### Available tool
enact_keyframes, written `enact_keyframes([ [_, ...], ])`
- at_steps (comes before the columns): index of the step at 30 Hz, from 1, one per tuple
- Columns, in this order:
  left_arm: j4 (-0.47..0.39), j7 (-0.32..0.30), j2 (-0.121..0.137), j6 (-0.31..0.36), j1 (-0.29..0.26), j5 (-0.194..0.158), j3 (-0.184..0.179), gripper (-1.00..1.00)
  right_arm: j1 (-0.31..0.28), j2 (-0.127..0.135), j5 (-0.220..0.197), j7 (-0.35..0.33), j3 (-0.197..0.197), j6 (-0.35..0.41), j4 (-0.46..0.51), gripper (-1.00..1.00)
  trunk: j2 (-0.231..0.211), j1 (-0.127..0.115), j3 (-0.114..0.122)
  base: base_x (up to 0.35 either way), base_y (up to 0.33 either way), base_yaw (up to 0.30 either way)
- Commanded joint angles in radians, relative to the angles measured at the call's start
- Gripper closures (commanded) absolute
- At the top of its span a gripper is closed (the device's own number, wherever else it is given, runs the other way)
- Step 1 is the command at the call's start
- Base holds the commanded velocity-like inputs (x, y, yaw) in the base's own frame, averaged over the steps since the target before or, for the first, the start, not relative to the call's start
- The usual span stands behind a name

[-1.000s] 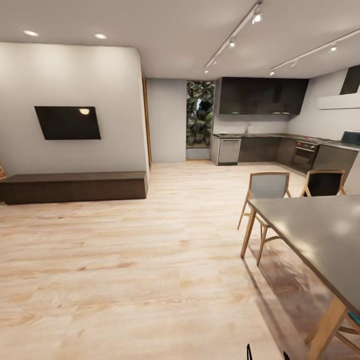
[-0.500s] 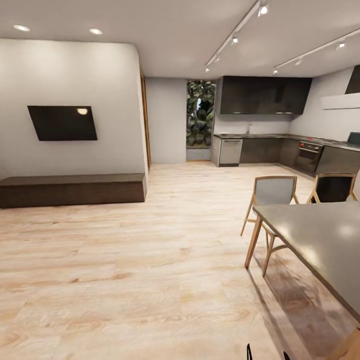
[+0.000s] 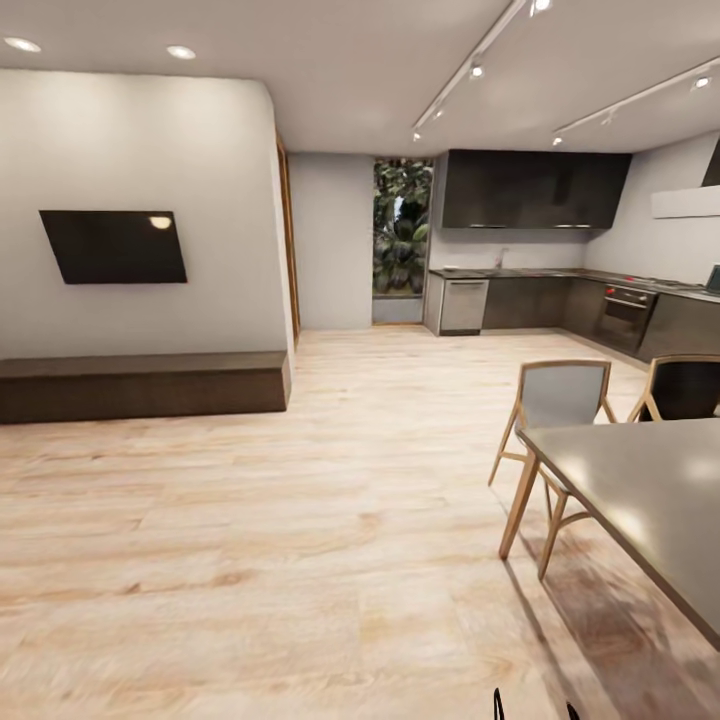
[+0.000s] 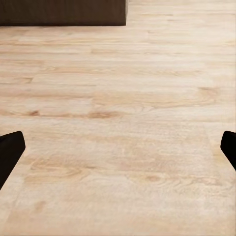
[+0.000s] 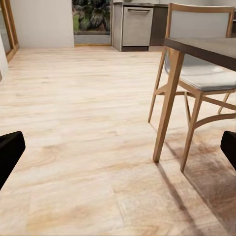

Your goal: In the kitchen, take the Vidalia onion out of the sink, dice it on the chopping board with the paring knife, put the diced onion into the bowl on the countertop, then place both the paring knife and the chopping board into the sink.

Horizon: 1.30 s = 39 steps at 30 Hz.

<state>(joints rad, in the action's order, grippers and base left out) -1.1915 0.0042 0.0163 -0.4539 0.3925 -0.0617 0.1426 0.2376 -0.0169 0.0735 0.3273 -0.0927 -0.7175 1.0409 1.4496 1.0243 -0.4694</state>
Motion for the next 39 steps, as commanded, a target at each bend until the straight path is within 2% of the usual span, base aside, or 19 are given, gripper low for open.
enact_keyframes([
  [1, 0.000, 0.000, 0.001, -0.002, 0.000, -0.006, -0.001, -1.00, 0.000, 0.000, 0.008, 0.009, -0.001, 0.001, 0.001, -1.00, 0.000, 0.001, -0.001, 0.322, 0.000, 0.000],
  [39, 0.013, 0.000, 0.001, -0.002, 0.000, -0.006, -0.001, -1.00, 0.000, 0.000, 0.008, 0.009, -0.001, 0.000, -0.008, -1.00, 0.000, 0.001, -0.001, 0.322, 0.000, 0.000],
])
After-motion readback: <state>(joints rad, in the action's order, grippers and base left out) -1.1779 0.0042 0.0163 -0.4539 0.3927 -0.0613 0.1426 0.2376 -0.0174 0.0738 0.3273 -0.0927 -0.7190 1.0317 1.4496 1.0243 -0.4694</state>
